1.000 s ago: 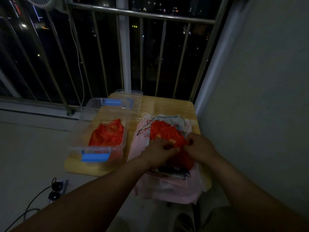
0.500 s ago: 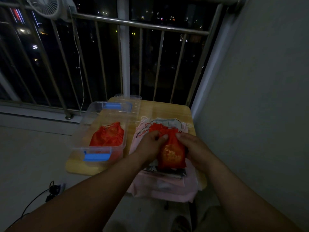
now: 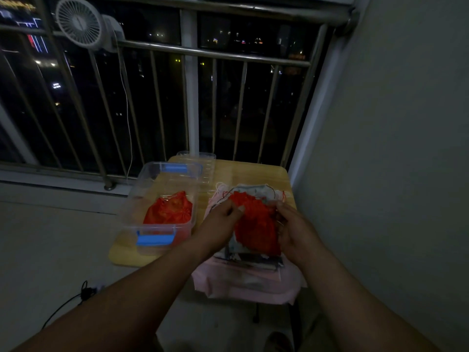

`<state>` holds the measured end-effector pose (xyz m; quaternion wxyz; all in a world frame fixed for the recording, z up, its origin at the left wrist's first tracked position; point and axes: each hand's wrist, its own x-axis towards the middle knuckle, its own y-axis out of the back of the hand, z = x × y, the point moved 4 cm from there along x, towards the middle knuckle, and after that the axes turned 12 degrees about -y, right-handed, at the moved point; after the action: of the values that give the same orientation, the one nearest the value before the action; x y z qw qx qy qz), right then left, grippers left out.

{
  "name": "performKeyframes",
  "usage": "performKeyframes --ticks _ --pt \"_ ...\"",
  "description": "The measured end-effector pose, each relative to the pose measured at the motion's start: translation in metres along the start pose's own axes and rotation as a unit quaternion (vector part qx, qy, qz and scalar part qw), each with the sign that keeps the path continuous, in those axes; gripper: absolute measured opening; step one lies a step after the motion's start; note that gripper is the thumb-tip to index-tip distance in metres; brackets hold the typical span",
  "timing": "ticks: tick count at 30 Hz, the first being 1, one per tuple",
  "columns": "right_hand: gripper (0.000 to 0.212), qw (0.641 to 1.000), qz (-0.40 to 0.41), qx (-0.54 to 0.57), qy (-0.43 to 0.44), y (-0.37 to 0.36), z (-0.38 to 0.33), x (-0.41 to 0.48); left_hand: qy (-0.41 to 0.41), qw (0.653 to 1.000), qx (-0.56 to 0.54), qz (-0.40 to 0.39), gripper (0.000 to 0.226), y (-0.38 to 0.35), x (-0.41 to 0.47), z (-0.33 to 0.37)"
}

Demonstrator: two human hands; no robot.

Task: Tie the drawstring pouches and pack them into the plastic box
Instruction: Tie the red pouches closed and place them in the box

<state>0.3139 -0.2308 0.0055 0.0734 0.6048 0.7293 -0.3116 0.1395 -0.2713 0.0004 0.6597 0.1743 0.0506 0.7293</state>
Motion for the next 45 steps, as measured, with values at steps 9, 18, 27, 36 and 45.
performKeyframes --ticks 9,18,27,36,45 --pt "0.024 0.999 0.025 0.017 -0.037 0.006 -0.002 -0.012 0.073 0.994 0.004 -0.084 0.039 0.006 -0.009 -0.003" --pt "0.026 0.989 0.083 0.117 -0.043 0.02 0.001 0.002 0.127 0.951 -0.257 0.114 0.026 0.011 -0.014 0.004" --pt "0.024 0.981 0.071 -0.166 0.076 0.002 -0.031 -0.012 0.007 0.998 -0.063 0.025 0.032 0.015 0.002 0.032" --pt "0.018 0.917 0.042 -0.331 0.218 -0.04 -0.048 -0.026 -0.112 0.97 0.179 -0.123 0.048 -0.007 0.028 0.069" --pt "0.028 0.916 0.054 -0.309 0.248 -0.037 -0.048 -0.033 -0.092 0.971 0.197 -0.098 0.052 -0.007 0.033 0.067"
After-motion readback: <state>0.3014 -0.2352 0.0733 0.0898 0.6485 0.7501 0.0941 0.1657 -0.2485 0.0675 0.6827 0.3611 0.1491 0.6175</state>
